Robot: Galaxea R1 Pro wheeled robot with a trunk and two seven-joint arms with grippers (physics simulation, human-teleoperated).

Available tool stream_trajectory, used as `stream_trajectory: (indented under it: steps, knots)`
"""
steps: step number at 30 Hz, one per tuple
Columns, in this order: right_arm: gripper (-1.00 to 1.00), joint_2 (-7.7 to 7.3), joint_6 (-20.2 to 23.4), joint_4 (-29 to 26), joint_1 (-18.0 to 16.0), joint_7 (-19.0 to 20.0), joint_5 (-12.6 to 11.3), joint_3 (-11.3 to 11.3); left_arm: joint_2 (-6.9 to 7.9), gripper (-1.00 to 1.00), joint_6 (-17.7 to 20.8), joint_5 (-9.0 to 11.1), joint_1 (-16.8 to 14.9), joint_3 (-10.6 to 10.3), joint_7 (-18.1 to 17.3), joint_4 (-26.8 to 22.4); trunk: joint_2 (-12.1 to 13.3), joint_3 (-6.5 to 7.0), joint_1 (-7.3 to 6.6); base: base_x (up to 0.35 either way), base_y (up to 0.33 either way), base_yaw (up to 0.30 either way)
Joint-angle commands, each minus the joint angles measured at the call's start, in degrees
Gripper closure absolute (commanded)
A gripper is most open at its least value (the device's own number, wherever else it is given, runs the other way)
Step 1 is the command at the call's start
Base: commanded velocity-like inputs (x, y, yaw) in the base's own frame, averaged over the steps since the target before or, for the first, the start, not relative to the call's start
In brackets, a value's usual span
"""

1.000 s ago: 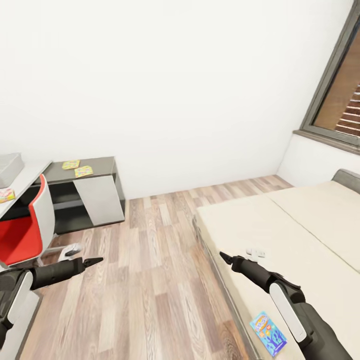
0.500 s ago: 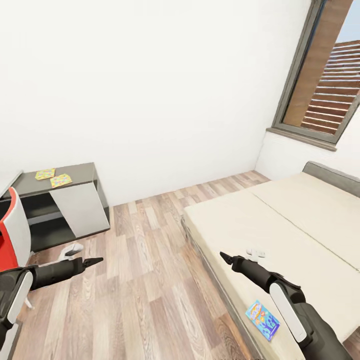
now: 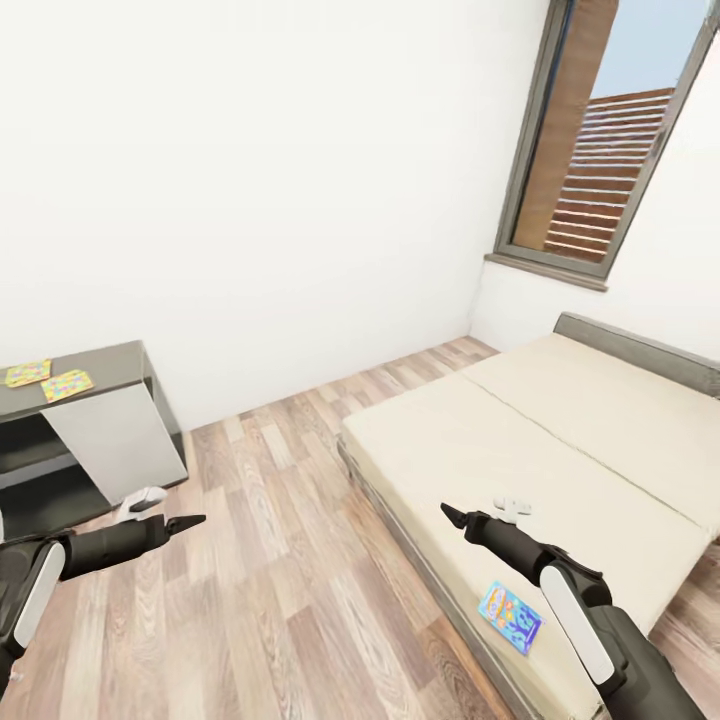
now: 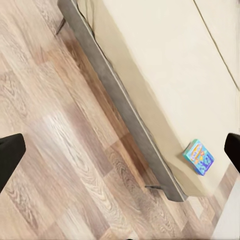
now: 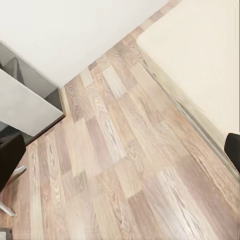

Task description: Put all the toys in the child's room - the three board games (two on the bed and one on the table), the two jigsaw puzzles on the table, and the tennis ball on the table - inside the toy box on the table in the child's room.

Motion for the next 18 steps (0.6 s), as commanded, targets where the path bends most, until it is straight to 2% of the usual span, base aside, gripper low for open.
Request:
stream_trajectory:
  steps: [1,18]
  knots:
    - [-1.0,-0.06,0.26,-0.01,-0.06,-0.03,-0.32,0.03,0.01,-1.0,0.25,0.01,-0.03,0.08,-0.19,-0.02,-0.12,-0.08,0.04,0.01,0.046,-0.28]
    - [-1.0,-0.1,0.26,1.43,-0.06,-0.03,-0.89,-0.46,0.01,-1.0,0.25,0.01,-0.03,0.1,-0.17,-0.02,-0.12,0.57,0.04,0.002,0.009,-0.28]
